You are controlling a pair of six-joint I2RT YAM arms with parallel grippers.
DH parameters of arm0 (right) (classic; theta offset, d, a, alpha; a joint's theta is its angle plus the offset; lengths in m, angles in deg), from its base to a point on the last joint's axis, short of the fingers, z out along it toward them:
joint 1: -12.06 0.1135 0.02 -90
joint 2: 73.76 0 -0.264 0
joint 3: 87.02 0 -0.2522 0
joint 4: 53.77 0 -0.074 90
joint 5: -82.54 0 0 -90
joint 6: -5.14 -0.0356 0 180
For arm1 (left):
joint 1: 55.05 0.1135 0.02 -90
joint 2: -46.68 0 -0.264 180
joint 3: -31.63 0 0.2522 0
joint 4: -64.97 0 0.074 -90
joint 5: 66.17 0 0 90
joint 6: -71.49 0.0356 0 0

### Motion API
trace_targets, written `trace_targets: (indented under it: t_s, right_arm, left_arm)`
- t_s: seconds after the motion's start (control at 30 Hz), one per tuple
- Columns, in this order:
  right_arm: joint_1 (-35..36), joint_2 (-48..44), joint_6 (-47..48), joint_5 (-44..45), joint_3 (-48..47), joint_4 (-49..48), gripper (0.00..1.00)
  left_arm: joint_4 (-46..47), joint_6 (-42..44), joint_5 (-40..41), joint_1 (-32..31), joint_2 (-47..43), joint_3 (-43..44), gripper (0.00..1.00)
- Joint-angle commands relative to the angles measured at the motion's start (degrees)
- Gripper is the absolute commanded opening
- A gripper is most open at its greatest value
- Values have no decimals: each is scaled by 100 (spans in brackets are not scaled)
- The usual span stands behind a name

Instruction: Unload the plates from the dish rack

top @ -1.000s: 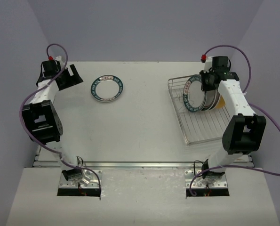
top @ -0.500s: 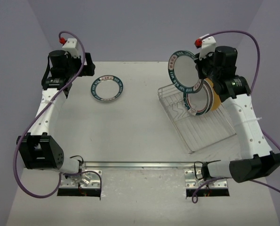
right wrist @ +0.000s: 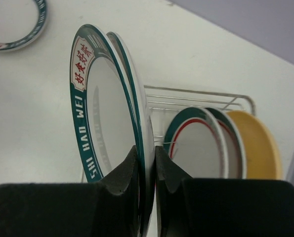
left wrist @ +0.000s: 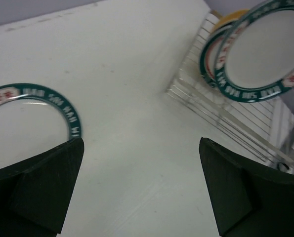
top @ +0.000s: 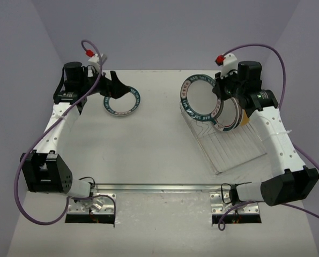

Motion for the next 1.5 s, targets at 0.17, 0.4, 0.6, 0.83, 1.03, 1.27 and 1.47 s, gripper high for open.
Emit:
trace_targets:
  t_s: [0.17, 0.4, 0.6, 0.83, 1.03, 1.27, 1.47]
  right_arm:
    - [222, -381, -993, -2589, 253, -668, 0]
    - [655, -300, -928, -3367, 303, -509, 0]
    - [781, -236, -1044, -4255, 267, -462, 0]
    - [818, -225, -1087, -5042, 357, -615, 0]
    - [829, -102, -1122, -5029, 381, -723, 3]
    - [847, 41, -1326, -5046, 440, -1015, 5]
    - [838, 132, -1391, -4760, 408, -1010, 28]
  left_arm:
    - [-140, 147, -1055, -1405, -660, -121, 100]
    - [-552, 855, -159, -2186, -663, -14, 100]
    - [-635, 1112, 529, -2429, -562, -40, 100]
    - [-578, 1092, 13, -2429, -442, -106, 83]
    - [-592, 679, -1131, -2429, -116, -110, 51]
    - [-523, 432, -1510, -2423, 2, -194, 20]
    - [-112, -140, -1383, -1948, -56, -368, 0]
